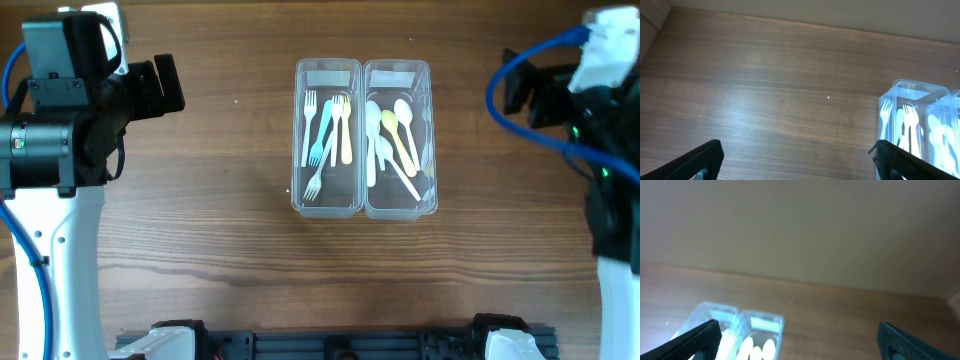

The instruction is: Pack container

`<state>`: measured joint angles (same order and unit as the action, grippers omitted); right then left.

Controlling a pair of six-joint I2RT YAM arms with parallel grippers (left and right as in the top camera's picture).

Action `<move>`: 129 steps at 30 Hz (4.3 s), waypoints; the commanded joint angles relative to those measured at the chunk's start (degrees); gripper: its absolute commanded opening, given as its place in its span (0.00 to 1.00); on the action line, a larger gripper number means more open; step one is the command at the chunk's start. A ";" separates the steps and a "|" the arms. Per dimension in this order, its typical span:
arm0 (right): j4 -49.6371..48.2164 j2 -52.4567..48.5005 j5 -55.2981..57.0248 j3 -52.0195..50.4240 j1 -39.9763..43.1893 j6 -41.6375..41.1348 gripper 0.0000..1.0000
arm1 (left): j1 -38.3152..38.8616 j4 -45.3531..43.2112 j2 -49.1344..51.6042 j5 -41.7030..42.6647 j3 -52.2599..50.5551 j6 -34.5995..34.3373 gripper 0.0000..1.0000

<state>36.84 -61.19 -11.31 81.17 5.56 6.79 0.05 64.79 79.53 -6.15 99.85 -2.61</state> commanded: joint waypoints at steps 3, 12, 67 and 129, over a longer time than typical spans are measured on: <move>5.25 11.43 7.98 0.92 -0.24 0.74 1.00 | 0.15 0.00 -0.72 0.31 0.66 0.72 1.00; 3.28 26.14 6.40 -19.56 -0.24 0.55 1.00 | 0.15 0.00 -0.72 0.31 0.66 0.72 1.00; -30.38 60.98 3.37 -77.88 -0.24 -3.93 1.00 | 0.17 0.24 -1.07 0.31 0.66 0.70 1.00; -30.38 60.98 3.34 -77.88 -0.24 -3.93 1.00 | 2.08 -50.51 -79.14 12.13 -95.43 0.70 1.00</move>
<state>6.74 -0.73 -7.49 3.46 5.56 3.70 1.83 14.52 0.84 5.08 4.97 -2.61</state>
